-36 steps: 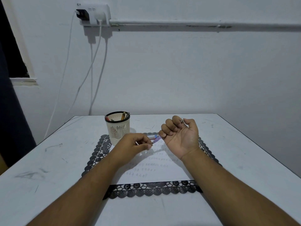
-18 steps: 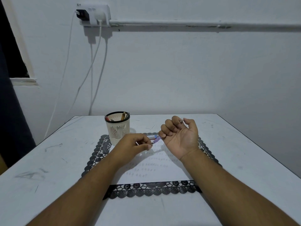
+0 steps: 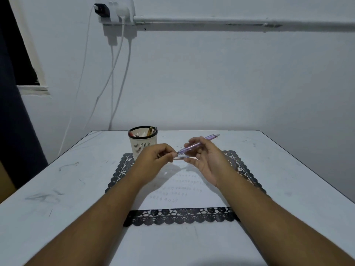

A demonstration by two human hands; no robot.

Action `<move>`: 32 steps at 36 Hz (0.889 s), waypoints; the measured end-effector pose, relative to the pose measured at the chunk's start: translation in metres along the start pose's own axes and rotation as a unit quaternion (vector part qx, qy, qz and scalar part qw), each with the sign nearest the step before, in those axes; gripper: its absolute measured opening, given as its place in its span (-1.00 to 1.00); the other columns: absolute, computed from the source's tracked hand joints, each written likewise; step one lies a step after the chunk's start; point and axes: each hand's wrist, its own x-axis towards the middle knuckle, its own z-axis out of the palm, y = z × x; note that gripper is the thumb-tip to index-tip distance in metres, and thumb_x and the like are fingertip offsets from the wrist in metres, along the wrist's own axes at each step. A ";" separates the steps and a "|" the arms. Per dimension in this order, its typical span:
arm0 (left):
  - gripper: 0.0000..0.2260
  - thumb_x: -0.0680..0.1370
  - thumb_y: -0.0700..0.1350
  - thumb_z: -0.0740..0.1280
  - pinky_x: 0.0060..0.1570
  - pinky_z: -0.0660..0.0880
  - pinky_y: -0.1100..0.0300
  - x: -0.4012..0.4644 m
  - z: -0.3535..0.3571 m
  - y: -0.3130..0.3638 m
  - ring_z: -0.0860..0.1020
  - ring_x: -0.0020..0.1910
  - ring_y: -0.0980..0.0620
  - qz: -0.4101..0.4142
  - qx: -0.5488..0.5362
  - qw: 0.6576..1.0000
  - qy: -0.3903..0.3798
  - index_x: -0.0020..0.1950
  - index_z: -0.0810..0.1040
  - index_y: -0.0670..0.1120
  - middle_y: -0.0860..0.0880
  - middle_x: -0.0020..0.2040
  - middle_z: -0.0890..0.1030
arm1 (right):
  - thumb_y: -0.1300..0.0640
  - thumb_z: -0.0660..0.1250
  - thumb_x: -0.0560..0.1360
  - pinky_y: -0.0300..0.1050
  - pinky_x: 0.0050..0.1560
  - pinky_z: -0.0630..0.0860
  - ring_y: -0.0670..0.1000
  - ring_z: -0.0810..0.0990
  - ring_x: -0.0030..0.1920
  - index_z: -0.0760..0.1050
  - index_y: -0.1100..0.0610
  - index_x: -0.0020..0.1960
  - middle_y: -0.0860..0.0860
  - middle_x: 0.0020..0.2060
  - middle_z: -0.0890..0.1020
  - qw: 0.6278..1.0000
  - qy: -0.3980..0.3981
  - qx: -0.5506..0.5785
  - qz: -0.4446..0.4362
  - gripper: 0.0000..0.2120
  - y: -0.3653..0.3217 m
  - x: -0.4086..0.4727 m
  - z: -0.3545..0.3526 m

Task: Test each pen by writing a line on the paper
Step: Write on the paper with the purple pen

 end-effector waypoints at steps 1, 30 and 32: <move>-0.89 0.59 -0.05 0.44 -0.13 0.46 0.08 0.000 -0.003 -0.001 0.58 -0.18 -0.14 -0.003 0.003 1.000 -0.010 -0.13 0.69 0.08 -0.07 -0.18 0.68 | 0.03 0.22 0.68 -0.01 -0.08 0.65 0.11 0.68 -0.12 0.61 0.20 0.02 0.19 -0.04 0.71 1.000 -0.002 -0.015 0.007 -0.71 0.002 0.000 0.000; -0.74 0.56 -0.01 0.48 -0.28 0.30 0.16 -0.035 -0.081 -0.059 0.45 -0.25 0.14 -0.147 0.256 0.955 -0.007 -0.19 0.50 -0.11 0.17 -0.25 0.48 | 0.44 0.38 0.52 0.03 0.12 0.68 0.11 0.69 -0.15 0.58 0.21 -0.13 0.13 -0.21 0.67 0.927 -0.127 -0.353 0.024 -0.84 0.042 0.019 0.052; -0.72 0.53 0.02 0.50 -0.27 0.32 0.13 -0.034 -0.082 -0.065 0.47 -0.25 0.04 -0.153 0.250 0.956 0.002 -0.21 0.50 -0.09 0.06 -0.26 0.53 | 0.42 0.38 0.52 0.00 0.11 0.67 0.09 0.70 -0.15 0.59 0.20 -0.12 0.11 -0.22 0.68 0.915 -0.141 -0.377 0.024 -0.85 0.050 0.023 0.064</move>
